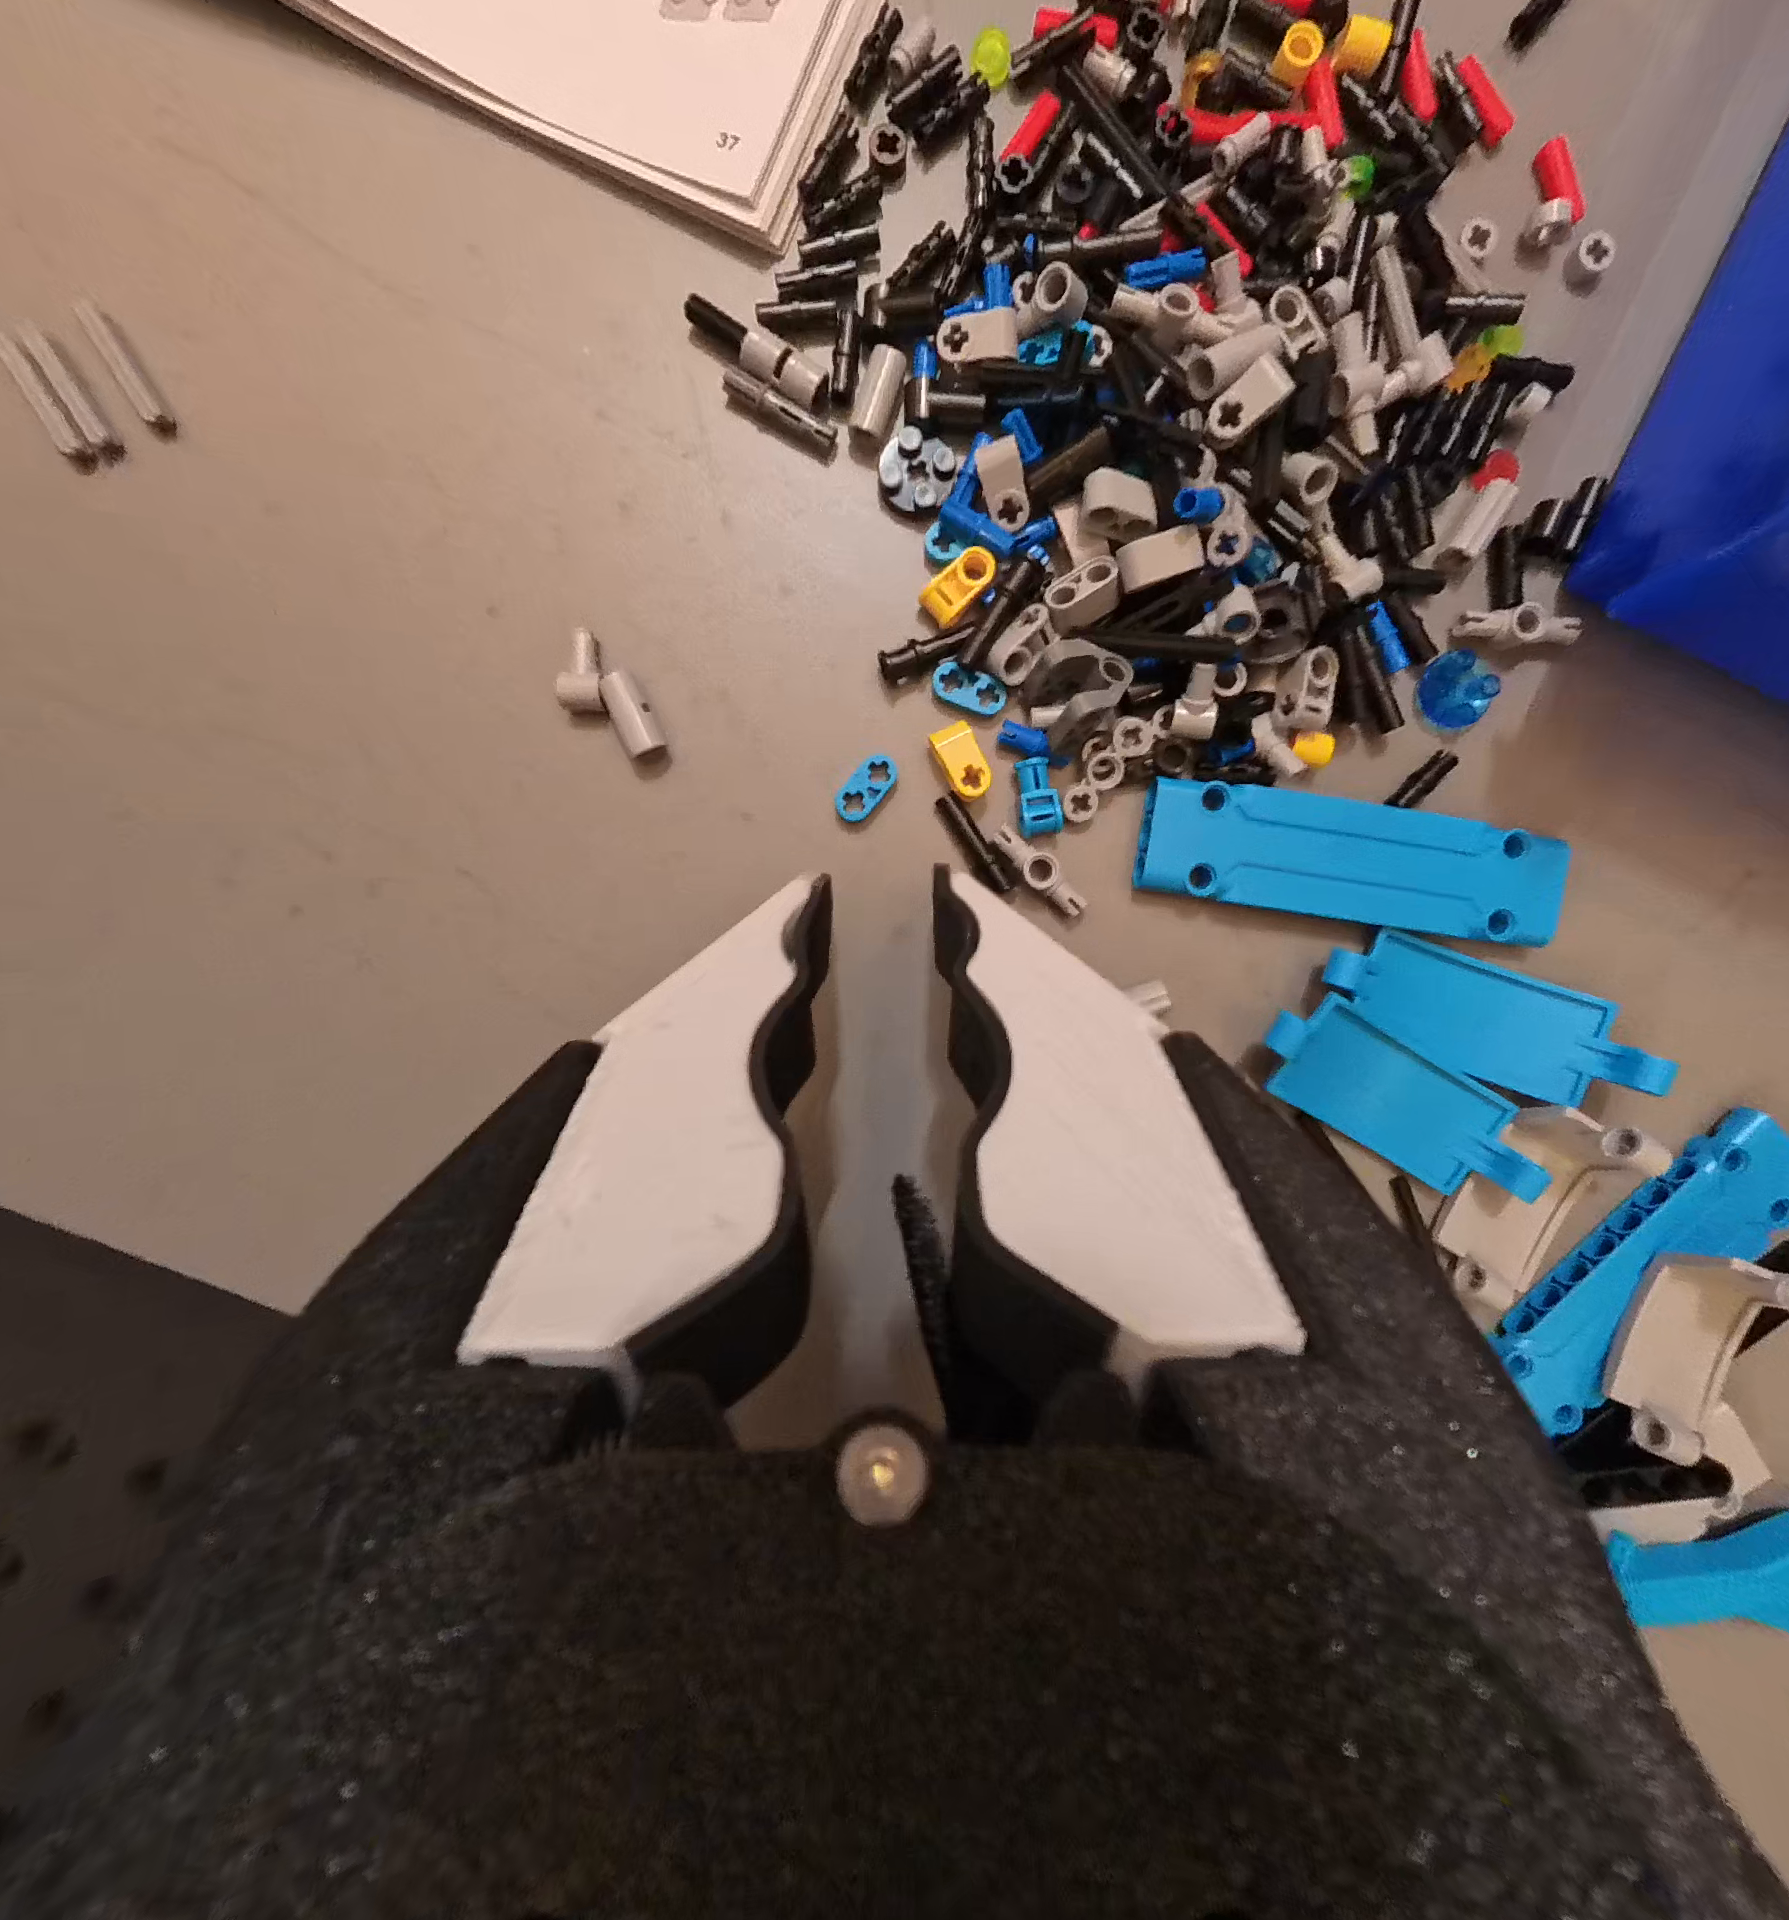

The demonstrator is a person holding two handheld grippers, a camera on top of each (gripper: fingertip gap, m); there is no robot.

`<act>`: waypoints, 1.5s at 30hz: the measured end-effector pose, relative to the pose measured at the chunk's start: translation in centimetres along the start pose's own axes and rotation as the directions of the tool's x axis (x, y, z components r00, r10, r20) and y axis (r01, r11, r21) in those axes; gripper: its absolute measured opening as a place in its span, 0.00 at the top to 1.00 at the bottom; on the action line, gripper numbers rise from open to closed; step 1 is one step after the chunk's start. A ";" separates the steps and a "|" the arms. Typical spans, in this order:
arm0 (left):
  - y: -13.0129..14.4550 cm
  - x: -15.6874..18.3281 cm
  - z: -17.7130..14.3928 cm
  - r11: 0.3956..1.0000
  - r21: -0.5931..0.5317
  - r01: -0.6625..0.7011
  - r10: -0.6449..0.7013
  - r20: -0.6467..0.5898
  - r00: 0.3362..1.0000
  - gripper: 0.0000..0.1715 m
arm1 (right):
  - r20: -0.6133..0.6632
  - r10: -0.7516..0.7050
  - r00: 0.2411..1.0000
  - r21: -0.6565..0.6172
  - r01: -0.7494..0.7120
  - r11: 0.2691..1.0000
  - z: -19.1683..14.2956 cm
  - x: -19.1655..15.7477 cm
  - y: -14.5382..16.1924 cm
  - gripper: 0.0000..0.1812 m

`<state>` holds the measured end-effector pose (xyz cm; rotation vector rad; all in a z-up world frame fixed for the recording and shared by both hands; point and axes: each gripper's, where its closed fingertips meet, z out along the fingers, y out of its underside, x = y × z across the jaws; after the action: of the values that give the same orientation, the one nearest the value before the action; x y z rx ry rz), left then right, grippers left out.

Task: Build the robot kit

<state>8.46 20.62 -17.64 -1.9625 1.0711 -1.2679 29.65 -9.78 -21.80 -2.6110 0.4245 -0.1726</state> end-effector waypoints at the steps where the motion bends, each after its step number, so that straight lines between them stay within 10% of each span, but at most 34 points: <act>1: 0.2 0.3 0.1 1.000 -0.008 0.001 -0.001 -0.018 1.000 0.84 | 0.003 -0.017 1.000 0.004 0.017 1.000 0.0 -0.1 -0.1 0.90; 9: 0.7 1.3 0.3 0.999 -0.032 -0.007 0.005 -0.067 0.998 0.84 | 0.037 -0.240 0.970 -0.013 0.241 0.970 0.6 -0.2 -0.5 0.92; 45: 1.0 1.5 0.6 0.998 -0.045 -0.042 0.040 -0.041 0.998 0.84 | 0.127 -0.150 0.980 0.009 0.150 0.989 0.5 -0.8 -2.3 0.98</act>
<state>9.06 18.82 -17.91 -1.9464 1.1640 -1.2768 29.57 -7.39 -21.12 -2.6360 0.1826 -0.0556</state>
